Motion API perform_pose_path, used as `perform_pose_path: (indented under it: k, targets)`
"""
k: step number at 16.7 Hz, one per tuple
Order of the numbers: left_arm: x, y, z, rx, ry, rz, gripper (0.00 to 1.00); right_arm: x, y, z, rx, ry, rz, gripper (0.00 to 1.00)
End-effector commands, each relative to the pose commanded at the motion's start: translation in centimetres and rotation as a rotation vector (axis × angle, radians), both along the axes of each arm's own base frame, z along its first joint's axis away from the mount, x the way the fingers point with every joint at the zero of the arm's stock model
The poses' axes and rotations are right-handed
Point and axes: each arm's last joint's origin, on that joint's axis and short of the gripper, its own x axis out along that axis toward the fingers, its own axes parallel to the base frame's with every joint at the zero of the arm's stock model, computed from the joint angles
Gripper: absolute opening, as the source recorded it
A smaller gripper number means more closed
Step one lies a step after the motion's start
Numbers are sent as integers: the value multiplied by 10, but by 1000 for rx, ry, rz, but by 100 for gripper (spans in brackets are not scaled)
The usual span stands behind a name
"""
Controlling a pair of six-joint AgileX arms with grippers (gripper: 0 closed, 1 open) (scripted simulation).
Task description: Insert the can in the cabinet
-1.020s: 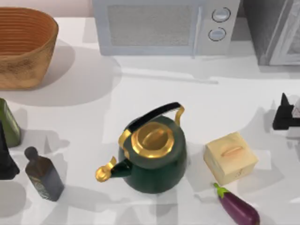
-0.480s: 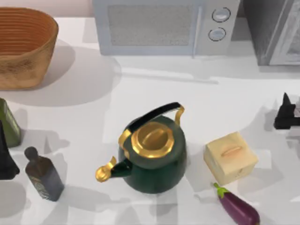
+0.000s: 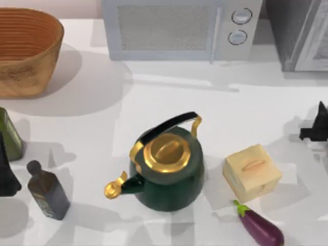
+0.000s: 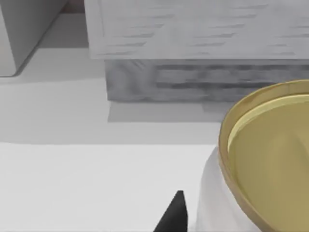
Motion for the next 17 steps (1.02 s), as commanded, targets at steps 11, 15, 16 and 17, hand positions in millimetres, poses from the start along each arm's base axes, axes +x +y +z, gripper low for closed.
perform_pose_path:
  k: [11,15,16,17]
  targets:
    - [0,0,0,0,0,0,100,0,0,0,1,1,0,0]
    - [0,0,0,0,0,0,100,4,0,10,1,1,0,0]
    - [0,0,0,0,0,0,100,6,0,16,1,1,0,0]
    - [0,0,0,0,0,0,100,8,0,24,1,1,0,0]
